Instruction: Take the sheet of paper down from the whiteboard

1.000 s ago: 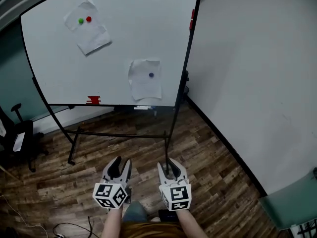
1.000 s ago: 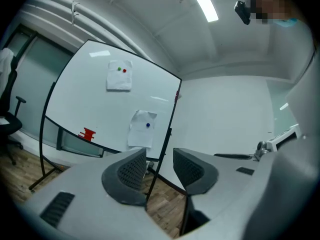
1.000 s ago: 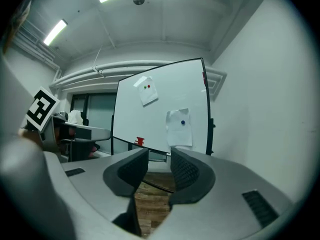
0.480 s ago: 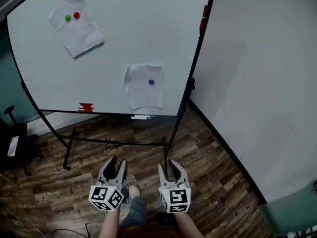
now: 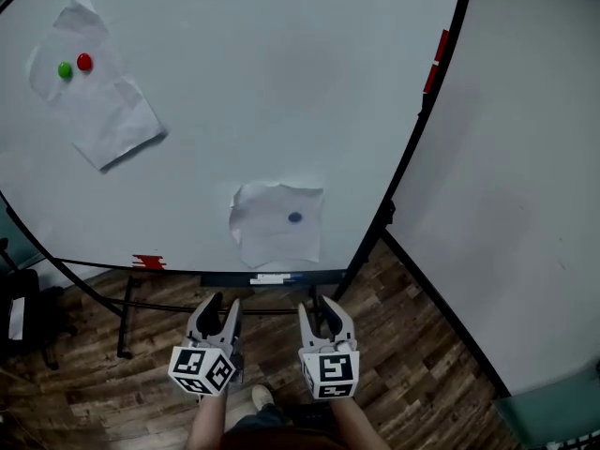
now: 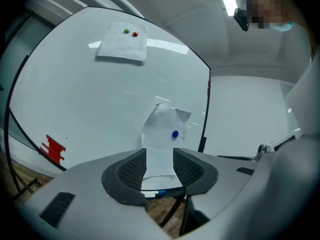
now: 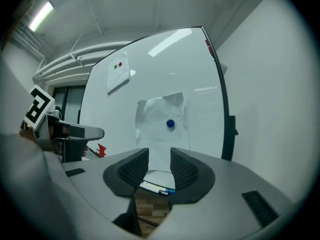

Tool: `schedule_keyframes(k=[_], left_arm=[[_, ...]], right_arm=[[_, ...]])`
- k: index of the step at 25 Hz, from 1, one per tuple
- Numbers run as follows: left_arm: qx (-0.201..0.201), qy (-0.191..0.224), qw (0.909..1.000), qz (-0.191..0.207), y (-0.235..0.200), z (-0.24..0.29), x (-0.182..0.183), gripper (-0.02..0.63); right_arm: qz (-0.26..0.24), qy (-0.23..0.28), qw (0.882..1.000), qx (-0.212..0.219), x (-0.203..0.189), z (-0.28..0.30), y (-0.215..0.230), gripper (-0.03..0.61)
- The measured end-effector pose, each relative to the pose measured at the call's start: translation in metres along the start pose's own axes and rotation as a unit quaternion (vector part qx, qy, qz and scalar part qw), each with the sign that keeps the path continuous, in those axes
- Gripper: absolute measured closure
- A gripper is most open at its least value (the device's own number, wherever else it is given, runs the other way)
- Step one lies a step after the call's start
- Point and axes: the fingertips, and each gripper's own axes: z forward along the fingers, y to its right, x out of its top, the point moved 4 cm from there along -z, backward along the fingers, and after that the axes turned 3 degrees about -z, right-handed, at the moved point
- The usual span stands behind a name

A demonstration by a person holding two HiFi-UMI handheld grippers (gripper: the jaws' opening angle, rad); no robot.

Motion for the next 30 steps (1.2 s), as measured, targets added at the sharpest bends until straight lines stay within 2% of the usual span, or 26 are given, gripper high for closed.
schedule_keyframes(k=[5,10,30], left_arm=[[-0.017,-0.007,0.9998,0.003,-0.036,0.05,0.016,0.443],[-0.029,-0.015,0.9995,0.004,-0.054,0.075,0.016,0.445],[-0.074,-0.019,0.9965,0.035,-0.055,0.126,0.036,0.454]], right_arm=[[-0.004,0.005,1.0,-0.015,0.01,0.066,0.0,0.446],[-0.003,0.011,0.999,-0.037,0.018,0.088,0.004,0.446],[-0.006,0.048,0.996,-0.076,0.047,0.14,0.031,0.433]])
